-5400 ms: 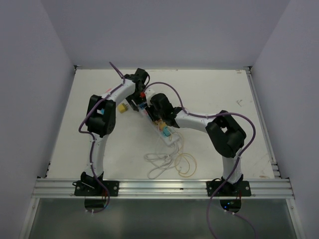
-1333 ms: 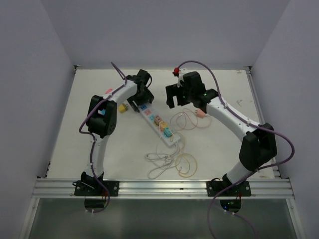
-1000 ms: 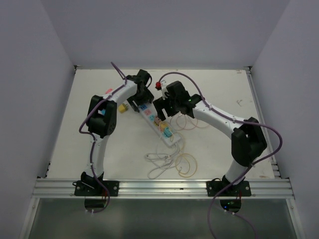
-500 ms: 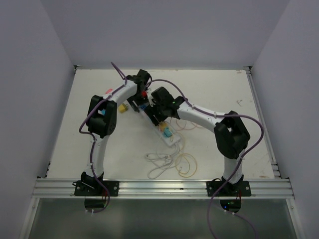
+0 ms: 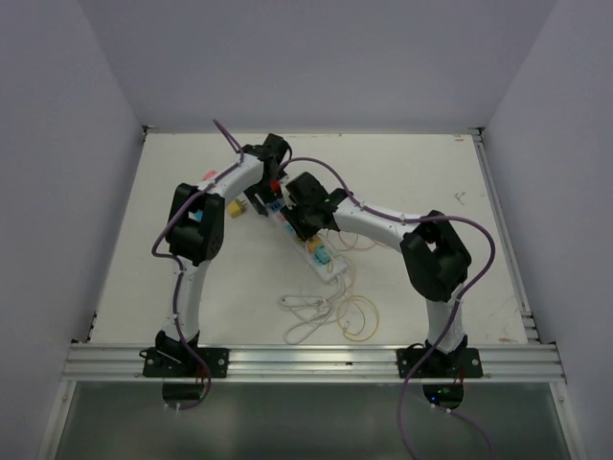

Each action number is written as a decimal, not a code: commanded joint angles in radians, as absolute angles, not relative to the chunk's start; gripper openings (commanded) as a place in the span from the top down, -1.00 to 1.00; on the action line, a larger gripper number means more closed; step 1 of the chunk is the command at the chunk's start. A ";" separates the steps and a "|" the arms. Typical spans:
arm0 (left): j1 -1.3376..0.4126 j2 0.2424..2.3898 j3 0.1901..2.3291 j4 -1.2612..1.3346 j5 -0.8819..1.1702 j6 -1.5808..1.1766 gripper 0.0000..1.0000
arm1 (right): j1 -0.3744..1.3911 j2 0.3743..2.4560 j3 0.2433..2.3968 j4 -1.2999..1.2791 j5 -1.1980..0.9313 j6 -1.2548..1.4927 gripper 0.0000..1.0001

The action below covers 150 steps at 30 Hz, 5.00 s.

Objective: Pull the plug off the socket

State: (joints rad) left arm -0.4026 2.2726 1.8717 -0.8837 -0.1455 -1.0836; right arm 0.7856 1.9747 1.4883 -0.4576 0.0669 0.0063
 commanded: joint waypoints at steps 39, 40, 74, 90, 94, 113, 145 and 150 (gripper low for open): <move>-0.431 2.342 1.813 -0.974 -0.261 -1.078 1.00 | 0.796 1.612 1.249 -0.008 0.273 0.144 1.00; -0.431 2.342 1.816 -0.976 -0.261 -1.077 1.00 | 0.795 1.605 1.230 -0.005 0.284 0.147 1.00; -0.393 2.326 1.884 -0.980 -0.279 -0.996 0.83 | 0.064 1.513 0.747 0.156 -0.127 0.661 0.98; -0.359 2.178 1.859 -0.905 -0.247 -0.946 -0.47 | 0.040 1.509 0.747 0.087 -0.201 0.614 0.15; -0.357 2.157 1.850 -0.914 -0.252 -0.939 -0.82 | 0.040 1.548 0.738 0.090 -0.218 0.629 -0.02; -0.337 1.961 1.790 -0.996 -0.279 -0.821 -0.99 | 0.041 1.284 0.796 -0.155 -0.117 0.479 -0.90; -0.523 2.026 1.611 -0.835 -0.256 -1.167 -0.99 | 0.055 1.157 0.736 -0.195 -0.341 0.437 -0.90; -0.528 2.029 1.589 -0.805 -0.242 -1.187 -0.99 | 0.057 1.161 0.730 -0.189 -0.353 0.437 -0.90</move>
State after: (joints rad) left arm -0.5213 2.0346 1.5692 -0.8074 -0.2058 -1.1427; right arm 0.0521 1.1713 0.7418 -0.2085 -0.3149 0.4515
